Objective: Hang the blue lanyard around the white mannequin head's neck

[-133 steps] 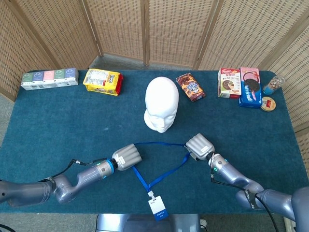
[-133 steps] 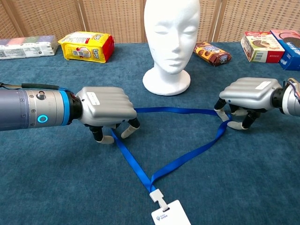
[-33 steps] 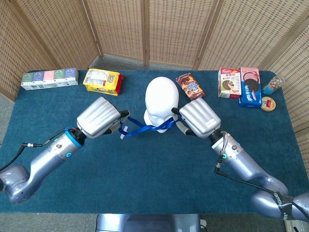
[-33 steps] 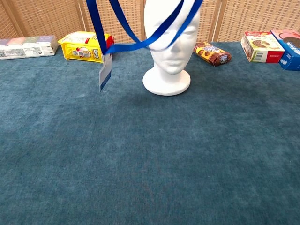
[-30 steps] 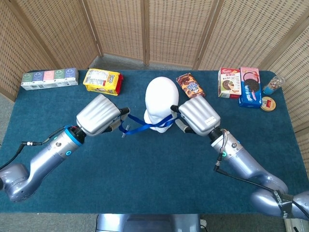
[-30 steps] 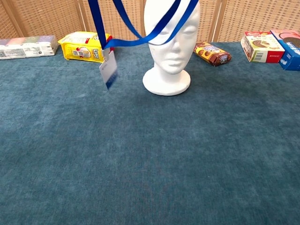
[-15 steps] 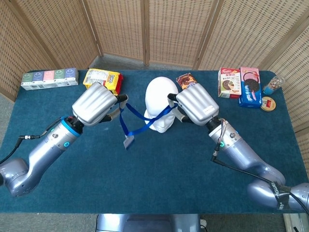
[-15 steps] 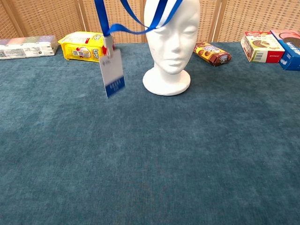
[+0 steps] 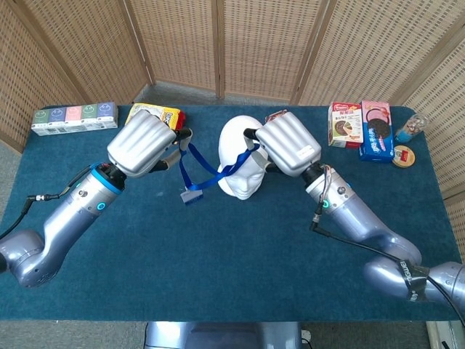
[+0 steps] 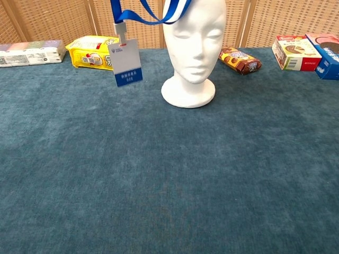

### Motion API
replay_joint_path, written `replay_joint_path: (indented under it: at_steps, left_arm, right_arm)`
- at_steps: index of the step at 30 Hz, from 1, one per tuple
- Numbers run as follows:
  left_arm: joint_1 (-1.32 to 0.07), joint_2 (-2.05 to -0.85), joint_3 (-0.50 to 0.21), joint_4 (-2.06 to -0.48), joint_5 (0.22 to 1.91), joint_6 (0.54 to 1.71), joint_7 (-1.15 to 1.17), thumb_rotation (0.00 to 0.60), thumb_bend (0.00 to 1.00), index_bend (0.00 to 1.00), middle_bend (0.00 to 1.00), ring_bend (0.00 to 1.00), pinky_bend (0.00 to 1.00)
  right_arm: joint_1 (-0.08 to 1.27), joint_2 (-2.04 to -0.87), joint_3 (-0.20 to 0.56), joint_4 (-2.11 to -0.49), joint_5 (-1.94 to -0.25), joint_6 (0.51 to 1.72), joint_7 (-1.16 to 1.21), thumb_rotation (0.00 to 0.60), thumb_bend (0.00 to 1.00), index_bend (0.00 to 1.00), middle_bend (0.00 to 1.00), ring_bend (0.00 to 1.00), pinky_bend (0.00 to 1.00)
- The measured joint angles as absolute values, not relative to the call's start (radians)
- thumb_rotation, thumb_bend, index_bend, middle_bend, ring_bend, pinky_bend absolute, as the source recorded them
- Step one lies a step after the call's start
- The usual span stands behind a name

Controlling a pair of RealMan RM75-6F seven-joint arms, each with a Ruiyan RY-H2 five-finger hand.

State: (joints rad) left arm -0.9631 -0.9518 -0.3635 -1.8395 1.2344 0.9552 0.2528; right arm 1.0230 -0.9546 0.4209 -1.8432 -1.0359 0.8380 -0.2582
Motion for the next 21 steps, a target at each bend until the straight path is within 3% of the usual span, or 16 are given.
replay_joint_path:
  at_steps: [21]
  left_arm:
    - [-1.071,-1.043,-0.373,-1.665,1.1,0.893,0.362,0.6,0.46,0.69,1.0,1.0,1.0]
  right_arm:
    - [1.164,-1.088,0.411,-1.566,-1.005,0.743,-0.242,0.6,0.56,0.8,1.0,1.0,1.0]
